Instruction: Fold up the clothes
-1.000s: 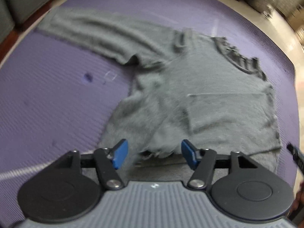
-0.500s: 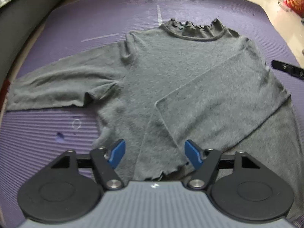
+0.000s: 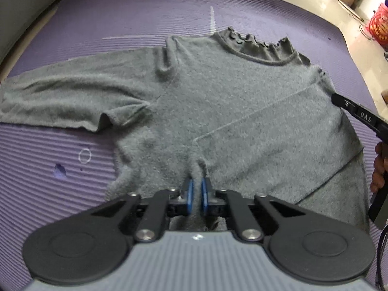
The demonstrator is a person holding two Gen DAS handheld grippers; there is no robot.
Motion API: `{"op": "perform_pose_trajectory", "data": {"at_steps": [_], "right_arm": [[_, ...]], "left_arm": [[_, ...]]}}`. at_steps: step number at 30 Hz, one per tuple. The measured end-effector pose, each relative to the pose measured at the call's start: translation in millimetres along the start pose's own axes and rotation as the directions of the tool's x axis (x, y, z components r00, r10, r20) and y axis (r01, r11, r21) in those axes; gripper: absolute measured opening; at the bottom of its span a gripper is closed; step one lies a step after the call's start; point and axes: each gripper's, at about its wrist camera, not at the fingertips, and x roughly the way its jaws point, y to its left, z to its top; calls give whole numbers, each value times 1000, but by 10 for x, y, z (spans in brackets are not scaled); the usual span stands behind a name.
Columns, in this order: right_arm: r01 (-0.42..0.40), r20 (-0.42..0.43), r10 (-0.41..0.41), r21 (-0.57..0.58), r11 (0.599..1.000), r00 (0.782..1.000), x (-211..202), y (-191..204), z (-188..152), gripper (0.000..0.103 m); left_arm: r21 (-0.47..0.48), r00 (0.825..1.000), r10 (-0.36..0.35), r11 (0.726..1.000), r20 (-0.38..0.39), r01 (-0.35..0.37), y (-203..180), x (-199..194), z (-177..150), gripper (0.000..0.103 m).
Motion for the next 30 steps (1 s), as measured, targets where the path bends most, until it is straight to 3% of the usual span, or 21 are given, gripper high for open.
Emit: {"op": "perform_pose_trajectory", "data": {"at_steps": [5,9,14,17,19,23,26,28,30], "right_arm": [[33,-7,-33,38,999,999,-45,-107,21,4],[16,-32,-13,102,995,999,-89,-273,74,30],[36,-48,-32,85,996,998,-272,-394,198,30],[41,-89,-37,41,998,995,-363,-382,230,32],[37,-116,-37,2,999,993,-389,-332,218,33],[9,-148,-24,-100,995,989,-463,-57,150,33],[-32,-165,2,-175,984,986,-490,217,74,36],[-60,-176,22,-211,976,984,-511,353,46,36],[-86,-188,43,-230,969,981,-528,457,35,36]], "left_arm": [[1,1000,4,1000,13,-4,-5,-46,-1,7],[-20,1000,-10,1000,18,11,48,-67,23,7],[-47,999,-15,999,28,16,112,-119,68,7],[-74,1000,-10,997,-21,9,176,-63,70,7],[-101,999,2,995,-50,-7,244,-26,60,14],[-168,997,67,983,-23,-70,444,-139,70,15],[-172,995,104,980,-2,-103,514,-235,83,24],[-178,995,97,979,3,-95,540,-287,79,30],[-174,1000,-25,984,3,26,500,-314,71,36]]}}
